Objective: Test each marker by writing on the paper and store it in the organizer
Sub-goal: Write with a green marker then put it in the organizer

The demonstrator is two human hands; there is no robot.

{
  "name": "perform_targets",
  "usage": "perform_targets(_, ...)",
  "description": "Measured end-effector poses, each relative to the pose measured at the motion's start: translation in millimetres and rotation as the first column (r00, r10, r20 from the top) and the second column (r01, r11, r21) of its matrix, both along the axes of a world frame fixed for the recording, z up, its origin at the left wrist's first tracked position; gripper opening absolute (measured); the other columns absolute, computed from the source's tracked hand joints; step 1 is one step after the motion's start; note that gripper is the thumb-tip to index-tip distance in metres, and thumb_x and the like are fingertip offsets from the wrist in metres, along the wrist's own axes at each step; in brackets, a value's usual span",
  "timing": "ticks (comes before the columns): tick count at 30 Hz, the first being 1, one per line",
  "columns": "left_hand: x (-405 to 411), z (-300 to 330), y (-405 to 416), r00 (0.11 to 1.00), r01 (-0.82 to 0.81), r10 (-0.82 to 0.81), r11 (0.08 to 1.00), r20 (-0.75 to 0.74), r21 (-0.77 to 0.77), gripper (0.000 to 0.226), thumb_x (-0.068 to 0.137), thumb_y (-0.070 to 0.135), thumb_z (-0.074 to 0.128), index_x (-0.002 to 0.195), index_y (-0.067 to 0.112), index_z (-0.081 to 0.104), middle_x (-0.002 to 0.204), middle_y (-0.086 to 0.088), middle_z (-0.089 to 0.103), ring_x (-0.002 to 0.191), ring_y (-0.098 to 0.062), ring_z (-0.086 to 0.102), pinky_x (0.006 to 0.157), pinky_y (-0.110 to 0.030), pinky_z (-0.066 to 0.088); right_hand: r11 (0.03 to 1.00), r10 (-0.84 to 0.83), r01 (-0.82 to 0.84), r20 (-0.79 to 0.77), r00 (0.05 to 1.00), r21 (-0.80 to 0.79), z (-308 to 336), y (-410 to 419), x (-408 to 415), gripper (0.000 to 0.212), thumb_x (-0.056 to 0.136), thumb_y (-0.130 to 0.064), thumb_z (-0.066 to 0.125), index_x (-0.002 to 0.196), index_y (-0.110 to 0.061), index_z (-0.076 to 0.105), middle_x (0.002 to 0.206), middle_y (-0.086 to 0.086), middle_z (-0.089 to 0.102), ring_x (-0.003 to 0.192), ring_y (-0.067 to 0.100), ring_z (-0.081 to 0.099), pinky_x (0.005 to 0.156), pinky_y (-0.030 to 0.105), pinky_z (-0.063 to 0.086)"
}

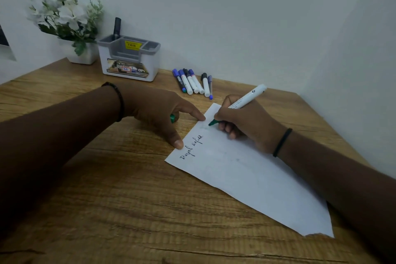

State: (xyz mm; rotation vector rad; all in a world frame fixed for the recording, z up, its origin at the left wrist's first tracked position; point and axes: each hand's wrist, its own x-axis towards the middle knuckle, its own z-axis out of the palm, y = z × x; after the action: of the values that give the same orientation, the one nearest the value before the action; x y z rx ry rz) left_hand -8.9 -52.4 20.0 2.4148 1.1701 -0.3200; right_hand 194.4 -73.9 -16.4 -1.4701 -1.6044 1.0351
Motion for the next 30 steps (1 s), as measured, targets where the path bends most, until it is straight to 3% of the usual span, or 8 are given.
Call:
perform_targets(2,0.1,0.7,-1.3,1.000,-0.017,0.017,1.000,0.012,0.012,0.080,0.076,0.041,0.070,0.144,0.044,0.027,0.130,0.015,0.034,0.103,0.003,0.011,0.091,-0.031,0.039,1.000,0.011,-0.011,0.026,1.000,-0.005,-0.2,0.4,-0.2,0.025,0.082,-0.006,0.066,0.064,-0.015,0.052,0.062,0.008,0.064,0.048,0.014,0.052,0.044,0.022,0.044)
perform_targets(4,0.8,1.0,-1.2,1.000,-0.023,0.023,1.000,0.007,0.010,0.080,0.078,0.041,0.070,0.144,0.045,0.027,0.092,0.012,0.020,0.090,0.000,0.051,0.082,-0.026,0.041,1.000,0.009,-0.009,0.015,1.000,-0.012,0.2,1.7,0.7,0.024,0.082,-0.005,0.066,0.064,-0.014,0.052,0.062,0.009,0.064,0.049,0.015,0.053,0.044,0.023,0.046)
perform_targets(9,0.5,0.6,-1.3,0.999,-0.032,0.032,0.999,0.013,0.016,0.079,0.078,0.040,0.070,0.144,0.044,0.027,0.104,0.030,0.038,0.072,0.005,0.047,0.061,-0.009,0.032,1.000,0.009,-0.009,-0.002,1.000,-0.027,1.2,2.5,3.0,0.024,0.082,-0.004,0.068,0.065,-0.012,0.052,0.063,0.011,0.066,0.048,0.014,0.055,0.045,0.024,0.049)
perform_targets(12,1.6,0.4,-0.1,1.000,-0.028,0.027,0.999,0.014,0.017,0.079,0.079,0.040,0.070,0.145,0.043,0.026,0.084,0.001,0.013,0.069,0.005,0.042,0.062,-0.008,0.033,1.000,-0.017,0.017,-0.020,1.000,-0.020,1.1,3.1,4.2,0.023,0.083,-0.004,0.067,0.066,-0.011,0.054,0.063,0.012,0.066,0.047,0.014,0.055,0.044,0.024,0.050)
perform_targets(15,1.2,-0.5,0.8,0.999,-0.030,0.030,1.000,0.017,0.003,0.079,0.079,0.039,0.070,0.144,0.042,0.026,0.111,0.021,0.052,0.073,0.001,0.044,0.066,-0.008,0.035,1.000,0.014,-0.014,-0.007,1.000,-0.006,-0.2,3.3,-0.6,0.022,0.084,-0.010,0.072,0.066,-0.014,0.060,0.068,0.011,0.070,0.051,0.013,0.055,0.046,0.024,0.049)
perform_targets(23,-0.6,-1.1,0.6,1.000,-0.025,0.025,1.000,0.008,0.016,0.081,0.077,0.042,0.071,0.144,0.045,0.027,0.116,0.014,0.040,0.109,-0.001,0.040,0.083,-0.028,0.045,0.999,-0.043,0.043,-0.018,0.999,-0.003,0.4,3.9,2.5,0.023,0.084,-0.006,0.067,0.066,-0.010,0.054,0.062,0.011,0.066,0.046,0.013,0.055,0.043,0.023,0.049)
perform_targets(25,-1.8,-2.8,3.0,1.000,-0.022,0.022,1.000,0.007,0.004,0.082,0.075,0.044,0.072,0.144,0.046,0.026,0.131,0.000,0.046,0.086,0.007,0.028,0.083,-0.021,0.040,0.999,-0.046,0.046,-0.011,0.999,0.003,-0.1,5.1,0.1,0.022,0.085,-0.007,0.068,0.067,-0.010,0.055,0.062,0.010,0.067,0.047,0.014,0.056,0.045,0.024,0.050)
perform_targets(30,-1.6,-5.6,6.7,1.000,-0.017,0.017,1.000,-0.010,-0.008,0.086,0.072,0.048,0.072,0.144,0.047,0.025,0.137,0.022,0.040,0.118,-0.012,0.045,0.090,-0.020,0.035,0.996,-0.089,0.089,0.005,0.996,-0.015,1.8,3.6,8.8,0.030,0.081,-0.003,0.064,0.061,-0.012,0.044,0.060,0.014,0.056,0.042,0.014,0.047,0.040,0.022,0.043)
